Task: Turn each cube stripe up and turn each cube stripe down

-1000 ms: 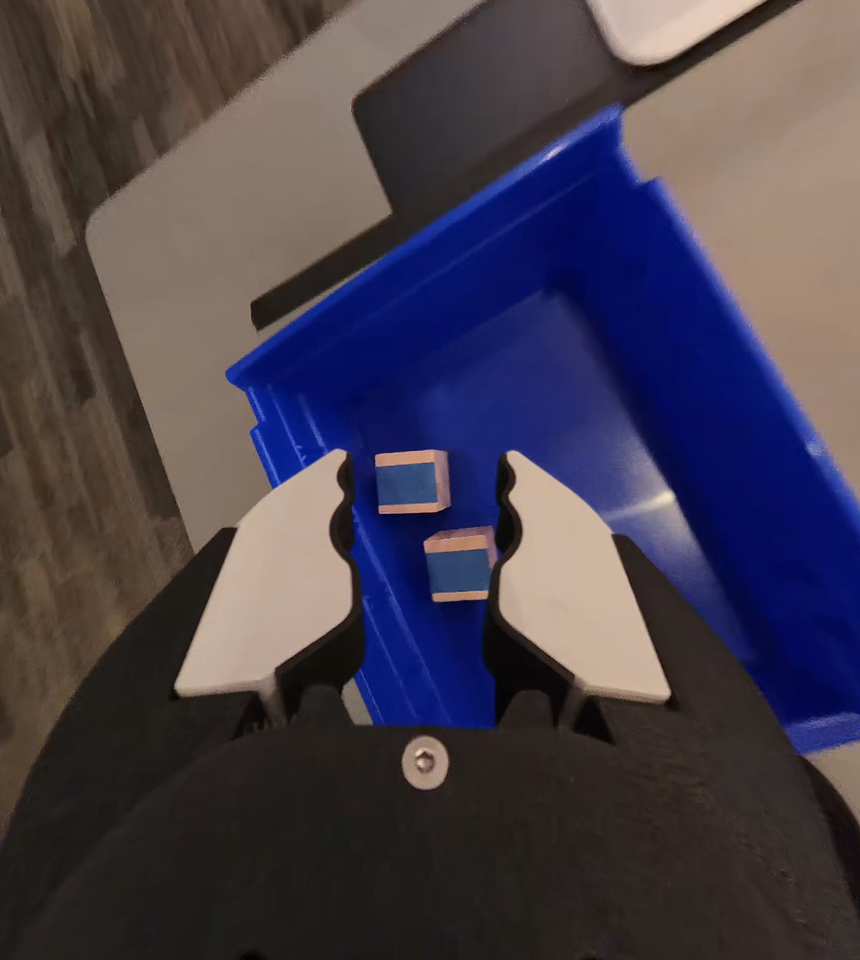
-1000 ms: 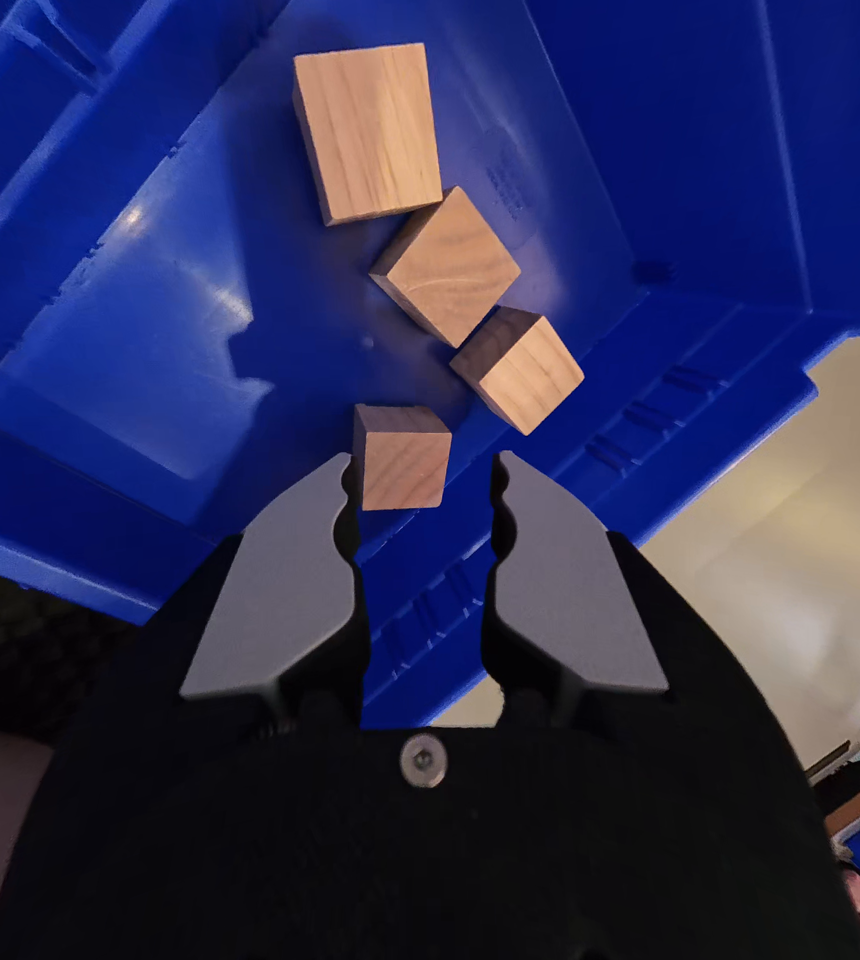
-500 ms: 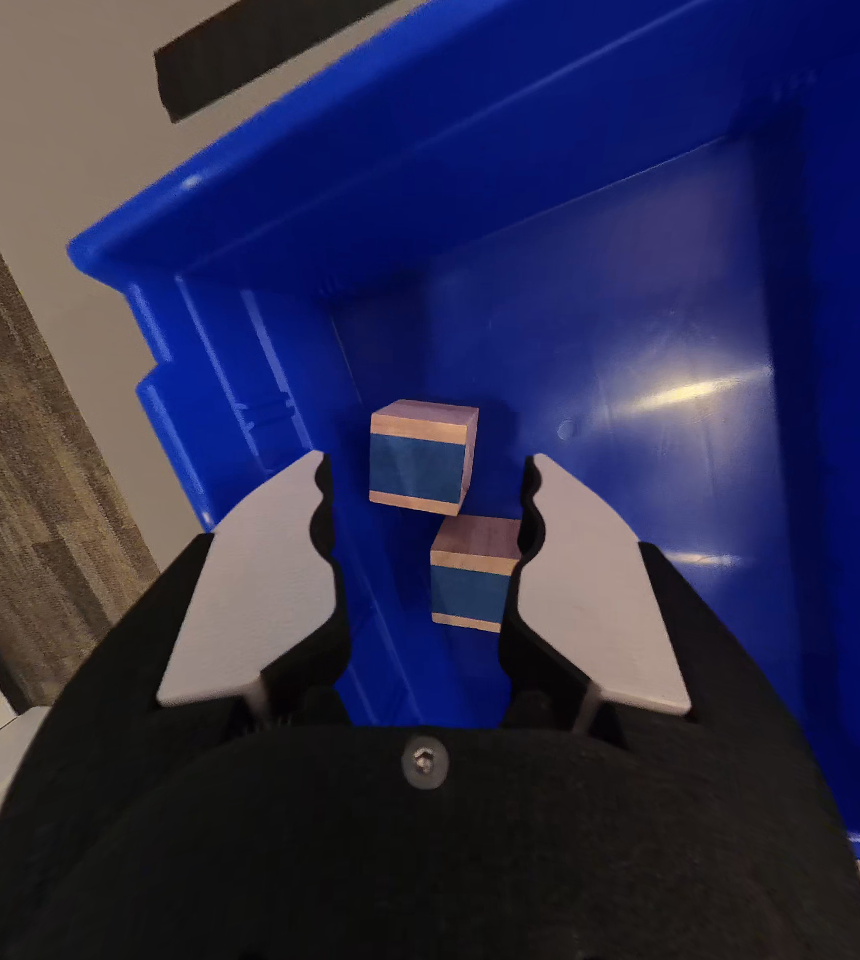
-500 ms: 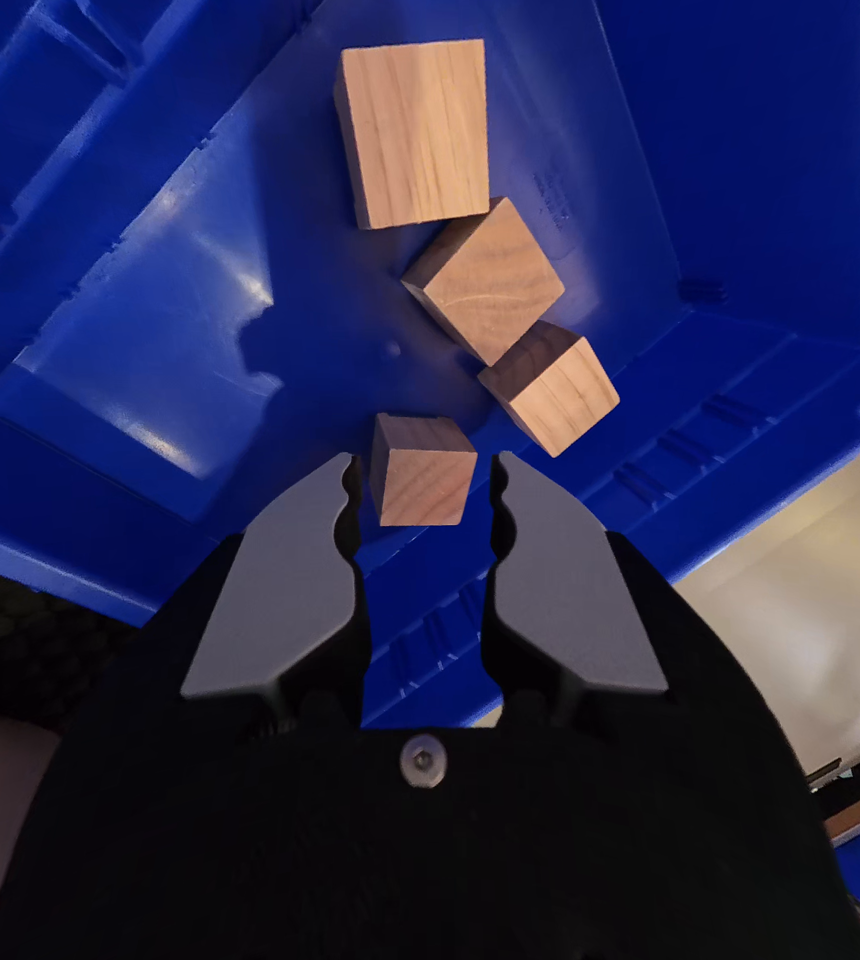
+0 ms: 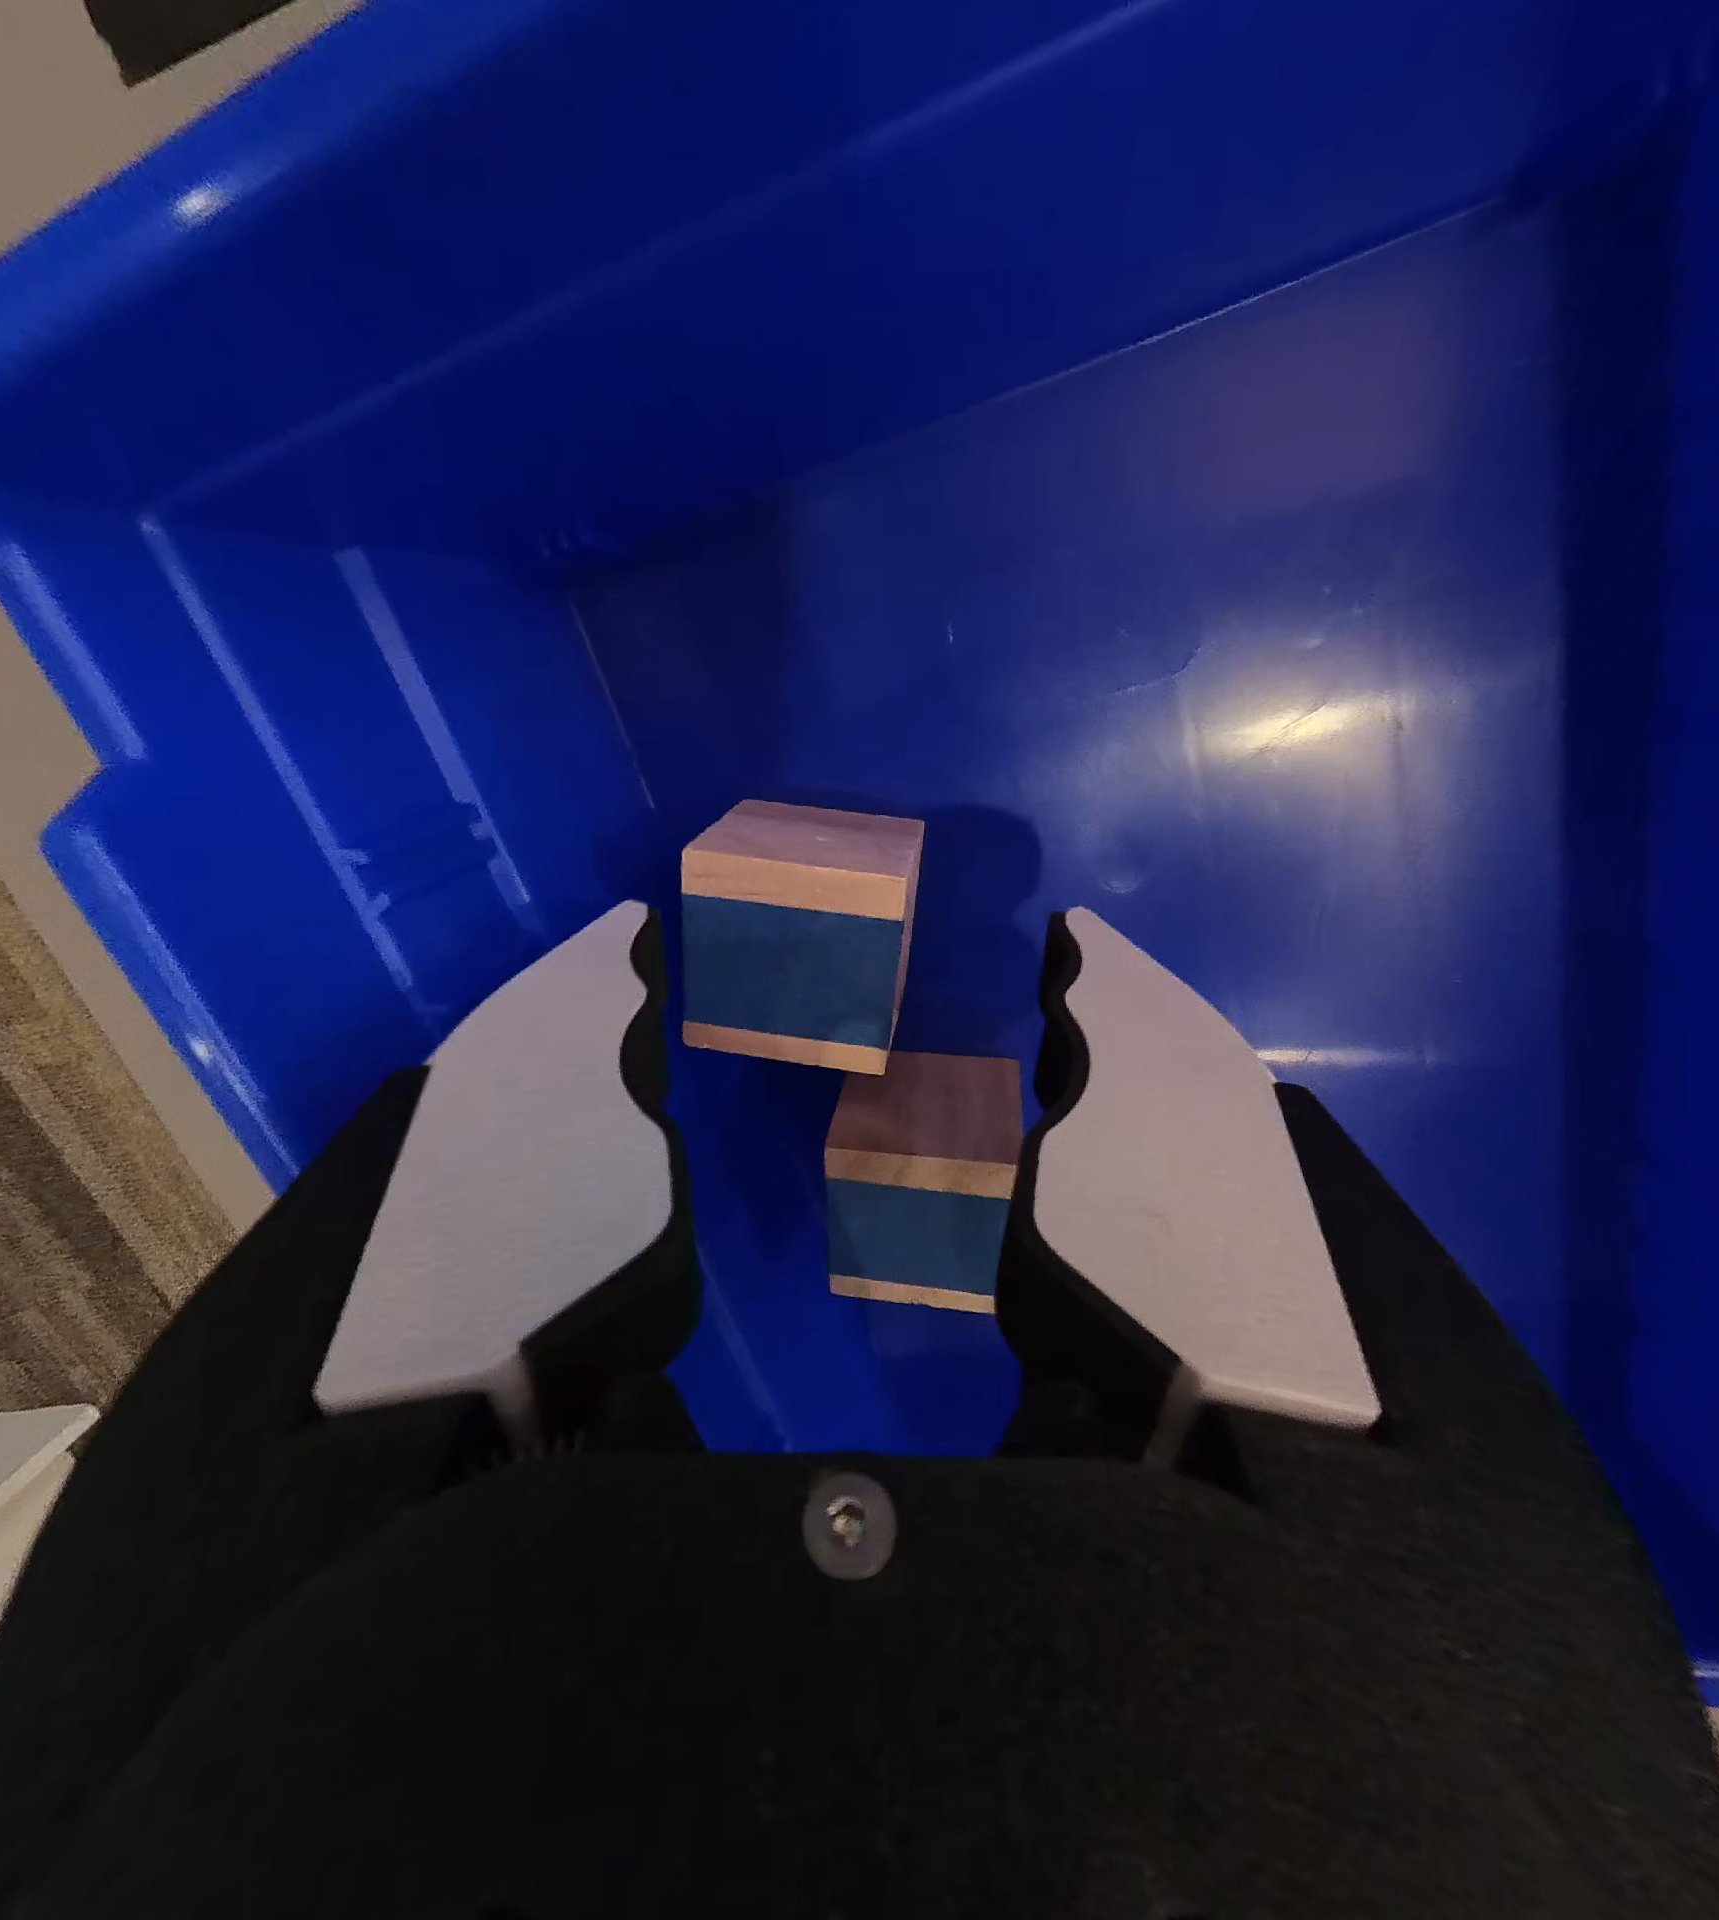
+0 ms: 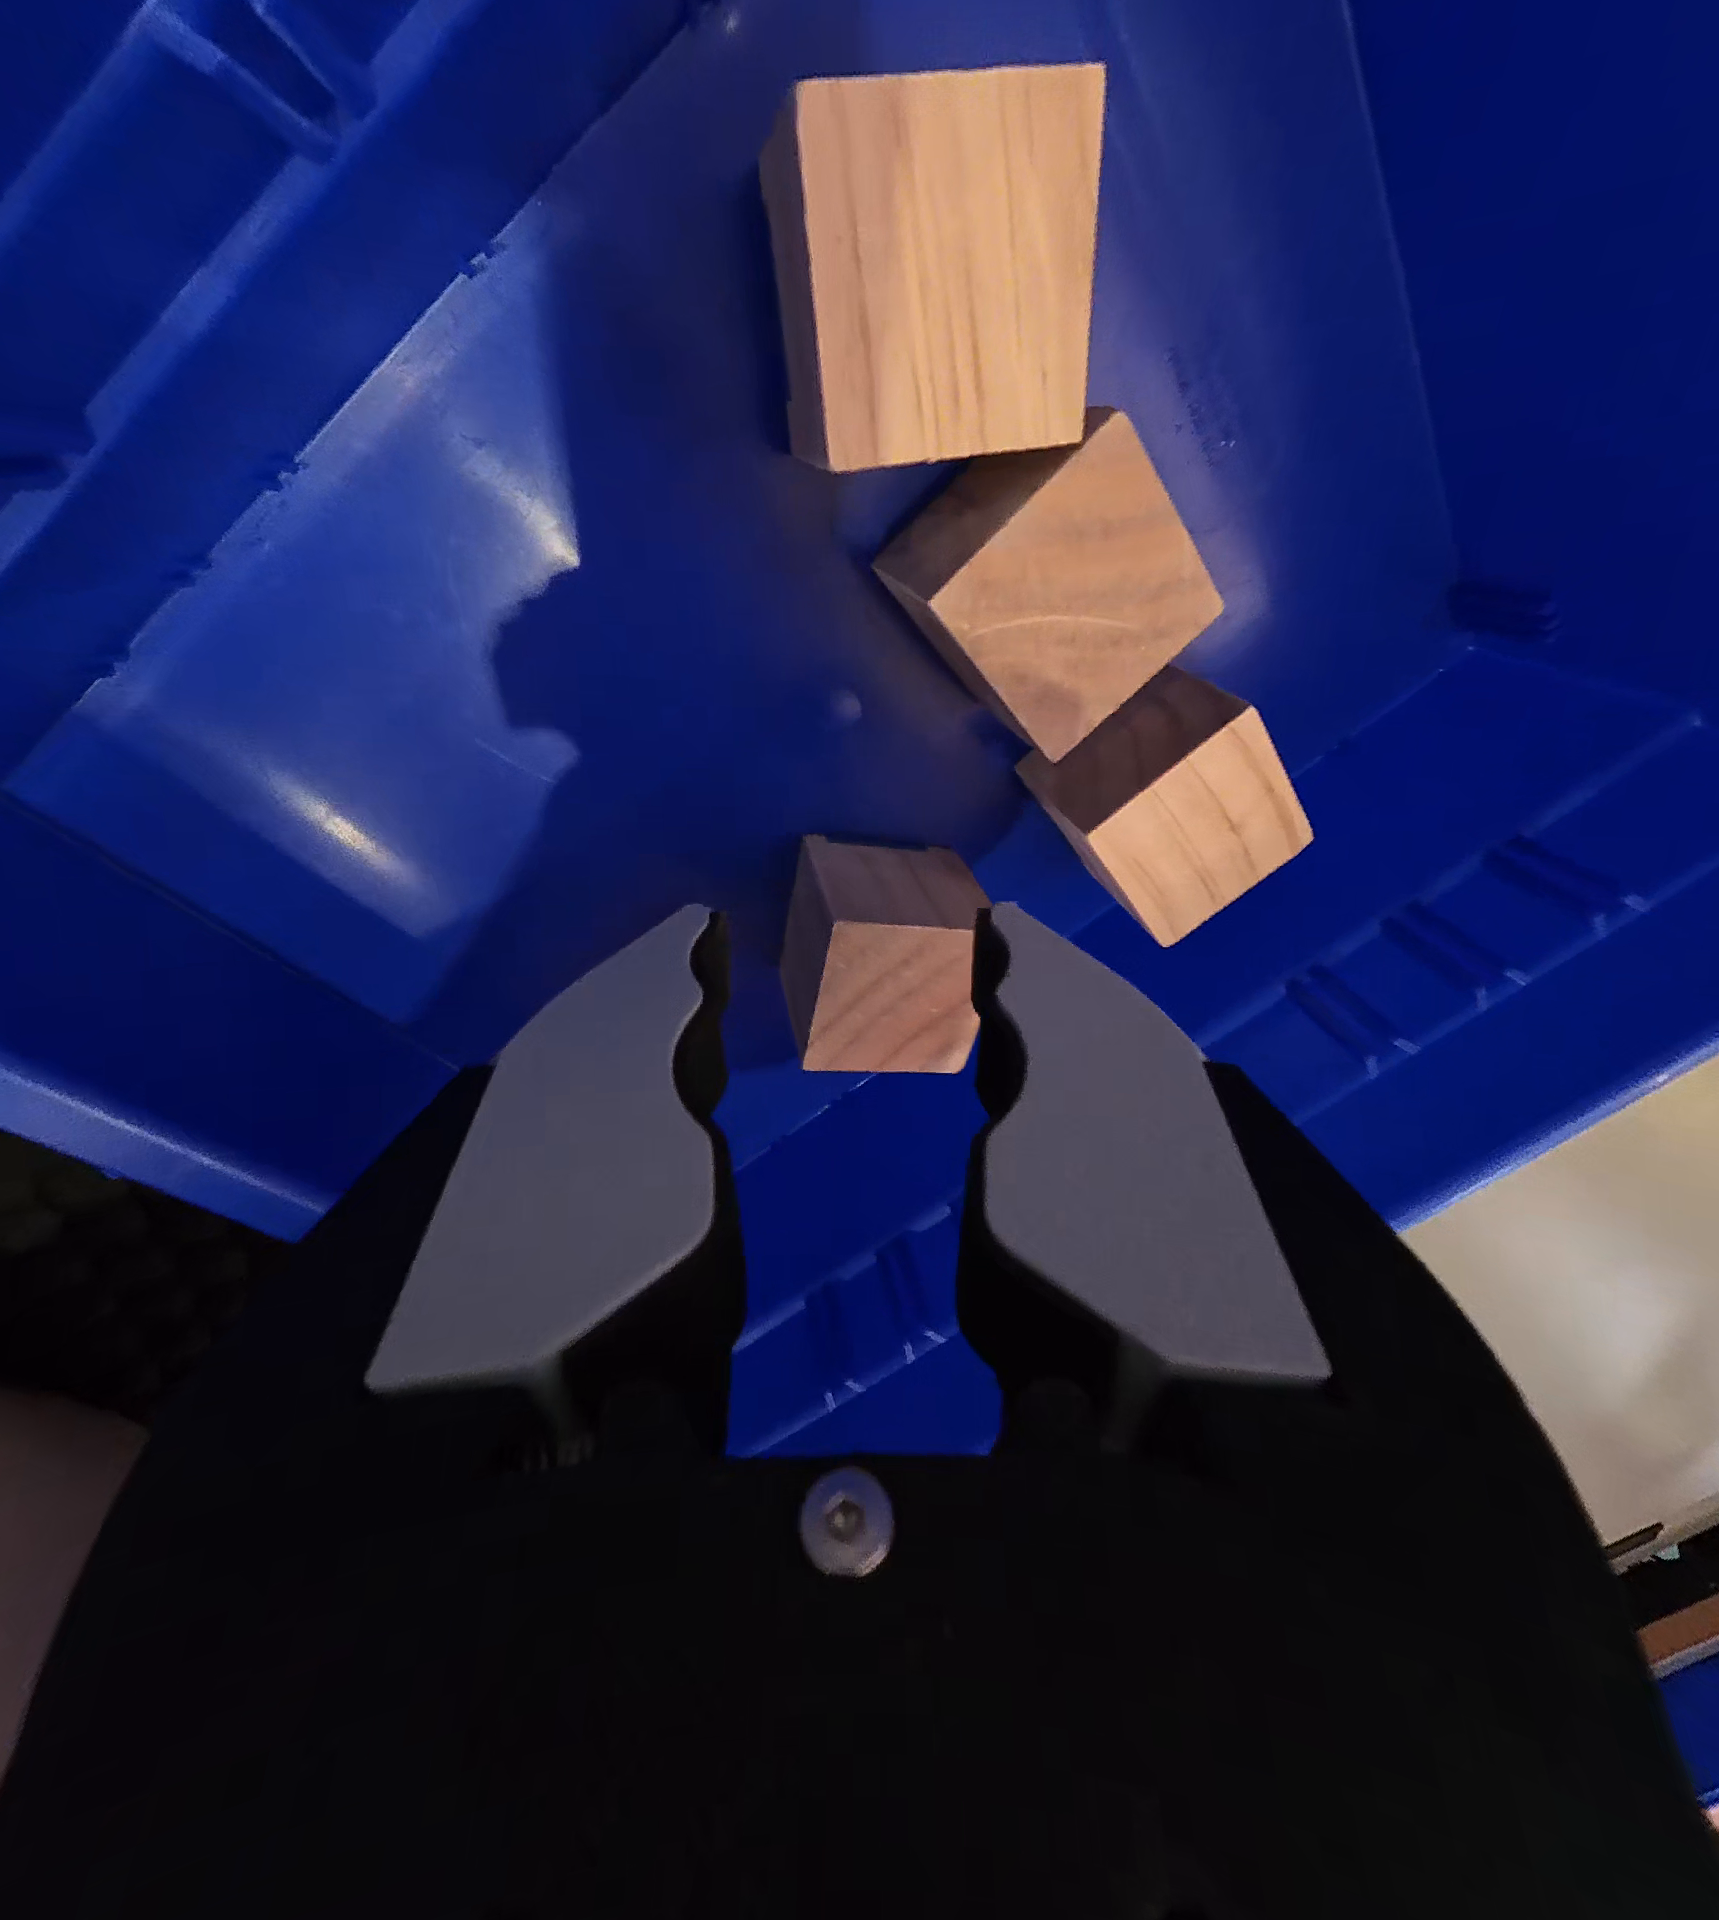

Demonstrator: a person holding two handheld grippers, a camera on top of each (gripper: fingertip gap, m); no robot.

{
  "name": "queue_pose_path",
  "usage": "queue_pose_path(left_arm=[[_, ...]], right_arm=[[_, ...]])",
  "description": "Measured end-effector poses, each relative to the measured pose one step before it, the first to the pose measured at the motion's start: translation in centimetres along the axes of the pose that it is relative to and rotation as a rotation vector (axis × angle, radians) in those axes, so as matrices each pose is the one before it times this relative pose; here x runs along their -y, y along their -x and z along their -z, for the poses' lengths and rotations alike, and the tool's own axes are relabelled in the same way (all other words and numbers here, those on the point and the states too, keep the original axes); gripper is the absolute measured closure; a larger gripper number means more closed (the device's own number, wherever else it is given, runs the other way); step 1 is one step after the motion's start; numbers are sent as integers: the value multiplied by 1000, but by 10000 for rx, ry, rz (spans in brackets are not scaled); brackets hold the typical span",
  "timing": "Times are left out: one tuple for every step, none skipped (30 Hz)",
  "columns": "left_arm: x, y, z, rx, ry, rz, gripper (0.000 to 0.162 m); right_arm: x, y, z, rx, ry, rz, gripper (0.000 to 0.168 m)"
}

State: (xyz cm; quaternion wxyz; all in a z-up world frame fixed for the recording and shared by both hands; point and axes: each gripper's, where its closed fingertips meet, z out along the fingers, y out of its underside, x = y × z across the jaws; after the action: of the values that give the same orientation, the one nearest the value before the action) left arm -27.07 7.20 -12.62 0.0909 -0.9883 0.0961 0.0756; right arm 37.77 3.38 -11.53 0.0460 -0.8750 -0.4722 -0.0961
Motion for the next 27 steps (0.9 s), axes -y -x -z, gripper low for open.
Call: queue_pose_path(left_arm=[[-16,-34,-129,-1,44,-43,93],[-39,-42,-152,1,67,-49,92],[-68,-43,-147,3,88,-33,92],[-71,7,-132,42,99,-14,92],[-71,-17,-95,35,80,-35,91],[-82,-25,-89,38,84,-37,91],[-82,-25,-107,34,89,-32,90],[-26,-12,-72,43,53,-34,90],[-20,-61,-64,8,51,-25,89],[-44,-82,-32,-2,43,-31,88],[-48,-55,7,13,37,-50,89],[-50,-109,41,-5,27,-76,91],[-5,-192,76,-35,7,-82,93],[22,-307,74,-76,11,-61,93],[47,-349,68,-67,20,-78,94],[71,-334,75,-31,7,-101,95],[65,-368,57,-28,29,-119,95],[44,-349,34,-4,41,-171,95],[11,-325,36,11,44,-236,95],[-27,-224,14,51,34,-307,95],[-117,-75,-27,87,39,-362,95],[-128,5,-59,56,2,-241,95],[-53,-57,-8,-91,-24,-58,95],[52,-52,23,-150,-74,9,94],[78,10,34,-110,-107,66,95],[-34,10,14,-95,-29,69,95],[-109,62,-29,-33,23,28,95]], right_arm=[[43,47,-4,19,-1,10,121],[38,6,-16,-3,1,9,121],[13,11,-14,6,7,4,121],[-1,36,-25,22,18,5,121],[-20,28,-45,9,29,13,121],[-27,37,-51,17,35,17,121],[-20,40,-45,18,29,13,122],[-9,59,-49,26,34,17,122],[-10,41,-24,18,32,0,122],[25,53,-29,21,7,4,123],[44,69,-20,36,-8,4,123],[34,45,-24,19,1,9,123],[23,7,-14,-8,2,3,123],[23,-73,-24,-44,4,-31,123],[19,-116,-25,-64,9,-37,123],[5,-68,-21,-35,11,-27,123],[28,-15,-11,0,-9,-13,123],[34,53,-10,25,-6,-3,123],[19,37,-9,5,3,17,123],[5,29,-3,-4,10,22,123],[17,39,7,-2,7,16,123],[46,50,8,9,-5,14,123],[52,51,9,2,-8,19,123],[47,45,2,0,-3,26,123],[47,49,-10,5,8,30,123],[39,59,-20,1,17,34,123],[41,27,-33,-9,18,33,123]])
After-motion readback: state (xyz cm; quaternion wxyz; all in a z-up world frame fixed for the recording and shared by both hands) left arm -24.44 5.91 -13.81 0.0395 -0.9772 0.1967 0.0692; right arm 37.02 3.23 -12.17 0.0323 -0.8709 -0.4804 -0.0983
